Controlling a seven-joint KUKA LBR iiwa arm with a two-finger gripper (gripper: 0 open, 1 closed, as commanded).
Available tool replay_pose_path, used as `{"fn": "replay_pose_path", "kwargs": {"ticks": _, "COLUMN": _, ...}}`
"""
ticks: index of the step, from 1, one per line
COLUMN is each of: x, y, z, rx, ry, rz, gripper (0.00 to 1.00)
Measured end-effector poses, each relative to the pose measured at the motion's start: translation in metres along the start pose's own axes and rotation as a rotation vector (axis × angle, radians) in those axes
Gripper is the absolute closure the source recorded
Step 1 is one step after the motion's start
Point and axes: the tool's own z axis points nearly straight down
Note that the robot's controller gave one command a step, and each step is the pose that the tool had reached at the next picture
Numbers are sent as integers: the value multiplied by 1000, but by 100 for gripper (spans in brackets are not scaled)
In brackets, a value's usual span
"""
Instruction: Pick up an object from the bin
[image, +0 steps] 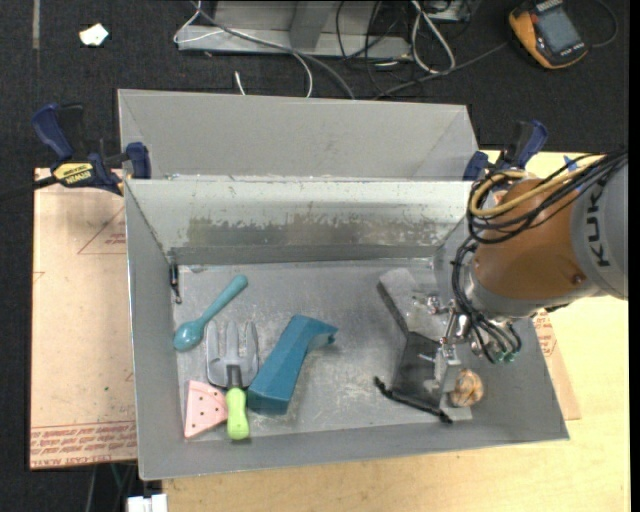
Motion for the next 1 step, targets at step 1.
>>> {"fn": "replay_pose_path", "kwargs": {"ticks": 1, "x": -3, "y": -16, "z": 15, "rx": 0, "ry": -3, "rz": 9, "gripper": 0}}
